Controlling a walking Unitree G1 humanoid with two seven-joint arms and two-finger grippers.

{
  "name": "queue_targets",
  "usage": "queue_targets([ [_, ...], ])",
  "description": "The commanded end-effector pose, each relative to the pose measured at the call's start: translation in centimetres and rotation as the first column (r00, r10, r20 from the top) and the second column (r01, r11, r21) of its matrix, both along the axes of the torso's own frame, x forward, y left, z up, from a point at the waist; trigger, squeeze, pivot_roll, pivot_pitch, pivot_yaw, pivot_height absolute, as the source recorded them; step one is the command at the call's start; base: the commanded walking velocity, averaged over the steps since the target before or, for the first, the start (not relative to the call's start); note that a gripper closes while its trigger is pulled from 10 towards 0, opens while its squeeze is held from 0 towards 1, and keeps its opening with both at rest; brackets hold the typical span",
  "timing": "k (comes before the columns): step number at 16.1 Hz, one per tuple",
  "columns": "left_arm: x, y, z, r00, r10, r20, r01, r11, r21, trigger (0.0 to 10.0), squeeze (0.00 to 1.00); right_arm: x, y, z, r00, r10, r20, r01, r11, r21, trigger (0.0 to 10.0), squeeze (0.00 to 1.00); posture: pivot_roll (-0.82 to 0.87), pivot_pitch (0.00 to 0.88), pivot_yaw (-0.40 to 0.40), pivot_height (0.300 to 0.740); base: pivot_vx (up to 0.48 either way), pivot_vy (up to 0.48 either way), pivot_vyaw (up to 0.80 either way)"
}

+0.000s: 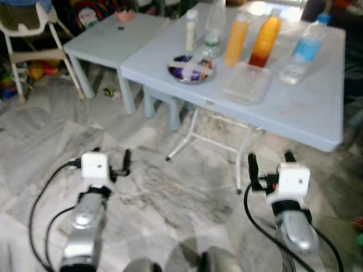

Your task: Restocking fridge

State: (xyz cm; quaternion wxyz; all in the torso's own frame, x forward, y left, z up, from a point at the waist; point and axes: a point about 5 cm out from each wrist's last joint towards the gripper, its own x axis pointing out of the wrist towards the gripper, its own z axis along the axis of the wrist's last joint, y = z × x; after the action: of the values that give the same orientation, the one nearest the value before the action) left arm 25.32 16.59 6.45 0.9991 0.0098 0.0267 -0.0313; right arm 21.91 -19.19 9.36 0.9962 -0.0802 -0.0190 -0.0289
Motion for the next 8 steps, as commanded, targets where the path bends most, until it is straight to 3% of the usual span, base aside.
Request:
queue_targets([
  [1, 0.1, 0.0, 0.6, 1.0, -0.002, 0.029, 0.002, 1.0, 0.018, 10.0, 0.0, -0.1, -0.6, -0.4, 1.0, -0.026, -0.016, 0.026, 0.999, -0.02, 10.0, 0.0, -0.05, 0.037, 0.045, 0.74, 0.0, 0.0, 0.0],
  [5, 0.6, -0.1, 0.8, 1.0, -0.025, 0.011, 0.025, 0.999, 0.02, 10.0, 0.0, 1.3, 0.3, 0.0, 0.999, -0.045, -0.018, 0.046, 0.999, 0.016, 10.0, 0.0, -0.05, 0.051, 0.037, 0.74, 0.0, 0.0, 0.0],
  [6, 0.7, -0.9, 0.9, 0.997, -0.078, 0.008, 0.078, 0.997, 0.015, 10.0, 0.0, 1.6, 0.9, -0.2, 0.999, -0.018, -0.046, 0.02, 0.998, 0.057, 10.0, 0.0, -0.04, 0.067, 0.025, 0.74, 0.0, 0.0, 0.0],
  [8, 0.7, -1.5, 0.9, 0.994, -0.108, 0.013, 0.108, 0.994, 0.006, 10.0, 0.0, 1.5, 0.5, -0.5, 0.998, -0.04, -0.045, 0.043, 0.995, 0.087, 10.0, 0.0, -0.03, 0.073, 0.007, 0.74, 0.129, 0.0, 0.0],
])
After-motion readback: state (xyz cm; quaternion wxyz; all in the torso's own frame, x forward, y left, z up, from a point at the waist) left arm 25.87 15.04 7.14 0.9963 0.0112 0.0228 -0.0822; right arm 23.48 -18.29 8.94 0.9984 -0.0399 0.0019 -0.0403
